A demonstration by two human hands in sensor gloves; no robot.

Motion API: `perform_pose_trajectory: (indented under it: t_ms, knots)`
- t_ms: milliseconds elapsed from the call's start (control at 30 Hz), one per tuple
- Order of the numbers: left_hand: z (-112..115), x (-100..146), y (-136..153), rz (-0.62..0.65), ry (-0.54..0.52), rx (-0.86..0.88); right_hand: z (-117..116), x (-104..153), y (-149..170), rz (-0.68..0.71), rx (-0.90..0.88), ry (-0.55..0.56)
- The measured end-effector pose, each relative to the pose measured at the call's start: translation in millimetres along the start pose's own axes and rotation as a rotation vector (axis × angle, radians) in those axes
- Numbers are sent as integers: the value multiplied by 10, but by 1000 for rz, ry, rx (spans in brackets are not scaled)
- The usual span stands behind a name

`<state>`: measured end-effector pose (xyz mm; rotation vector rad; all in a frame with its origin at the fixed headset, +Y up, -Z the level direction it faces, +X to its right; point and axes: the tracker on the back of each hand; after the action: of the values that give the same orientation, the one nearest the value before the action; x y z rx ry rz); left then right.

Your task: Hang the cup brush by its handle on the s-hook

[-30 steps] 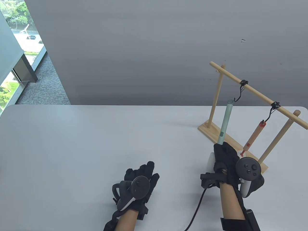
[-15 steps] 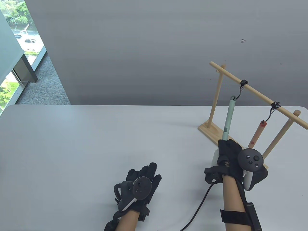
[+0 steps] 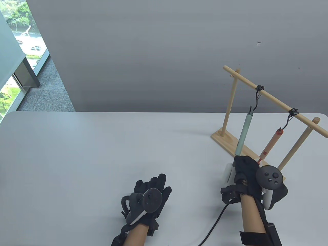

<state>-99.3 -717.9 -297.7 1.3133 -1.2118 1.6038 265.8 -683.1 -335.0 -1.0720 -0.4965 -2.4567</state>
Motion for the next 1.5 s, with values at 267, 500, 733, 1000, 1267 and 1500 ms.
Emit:
perform_pose_trajectory:
  t_ms: [267,500,733,1000,1267,1500]
  knots:
    - [-3,11,-5,10,-3,4,69,91,-54,84,-16,-26]
    - [-13,18,2,-1,-10,-4,134,230,-194,201,-4,-46]
    - [-11,17,-5,5,-2,-11,120,425,-283,359,26,-67]
    - [23,38,-60,28,20,-72,-134,743,-129,650,104,-119]
    - [92,54,-89,40,97,-176,-271,977,-92,925,252,-308]
    - [184,60,-103,-2,239,-293,-428,1116,-110,984,462,-443]
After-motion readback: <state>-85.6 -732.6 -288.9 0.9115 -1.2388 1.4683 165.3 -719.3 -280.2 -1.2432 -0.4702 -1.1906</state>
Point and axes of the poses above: the tracker on the back of each hand, its own y axis roughly to the little-finger side, its own x axis roughly from the fingertips to the wrist, z = x × y, and after that the axes turned 10 degrees about y, right-handed
